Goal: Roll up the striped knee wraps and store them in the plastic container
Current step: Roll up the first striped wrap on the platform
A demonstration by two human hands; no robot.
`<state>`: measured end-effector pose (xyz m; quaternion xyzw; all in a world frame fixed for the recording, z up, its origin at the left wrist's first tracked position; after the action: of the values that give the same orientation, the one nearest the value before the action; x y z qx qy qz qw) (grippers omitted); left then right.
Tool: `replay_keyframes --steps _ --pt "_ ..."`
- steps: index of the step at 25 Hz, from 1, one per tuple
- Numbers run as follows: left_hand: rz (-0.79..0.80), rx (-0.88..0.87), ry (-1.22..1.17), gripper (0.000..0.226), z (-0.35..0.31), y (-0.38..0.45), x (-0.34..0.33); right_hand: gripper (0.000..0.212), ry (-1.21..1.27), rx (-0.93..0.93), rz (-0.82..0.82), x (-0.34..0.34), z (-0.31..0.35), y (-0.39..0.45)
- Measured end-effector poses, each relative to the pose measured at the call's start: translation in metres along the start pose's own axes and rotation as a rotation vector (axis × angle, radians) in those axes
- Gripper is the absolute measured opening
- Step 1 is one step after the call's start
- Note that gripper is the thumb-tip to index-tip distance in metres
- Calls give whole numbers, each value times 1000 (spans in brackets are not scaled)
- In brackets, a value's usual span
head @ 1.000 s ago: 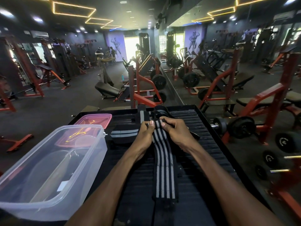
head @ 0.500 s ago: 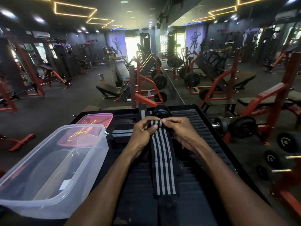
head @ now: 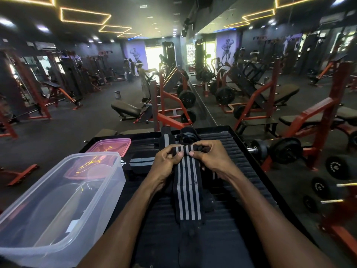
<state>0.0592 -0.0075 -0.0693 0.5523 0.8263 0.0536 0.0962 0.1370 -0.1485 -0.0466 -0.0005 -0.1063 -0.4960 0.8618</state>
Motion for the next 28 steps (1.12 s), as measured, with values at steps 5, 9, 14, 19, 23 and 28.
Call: replay_keyframes --steps 5,9,14,19,23,28 --pt "-7 36 29 19 0 -1 -6 18 53 3 43 -1 2 -2" --pt "-33 -68 119 16 -8 0 -1 14 110 -35 64 -7 -1 -1" --pt "-44 18 -30 17 -5 2 -3 24 104 7 12 -1 2 -1" --pt "-122 -82 136 17 -6 4 9 19 143 9 78 -9 5 -5" --pt "-100 -53 20 16 -7 3 5 21 96 122 11 -6 12 -6" --pt "-78 29 -115 18 -4 1 -2 32 100 169 -10 -3 8 0"
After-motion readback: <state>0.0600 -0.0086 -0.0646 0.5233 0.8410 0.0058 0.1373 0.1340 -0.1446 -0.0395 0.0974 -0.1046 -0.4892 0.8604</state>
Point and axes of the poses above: each hand's wrist, its own y-axis towards the middle knuckle, its own x-axis out of the back of the hand, z = x × y, the point moved 6 cm from there along y, towards the middle knuckle, and after that the axes turned 5 degrees about -x, right-handed, at the moved point
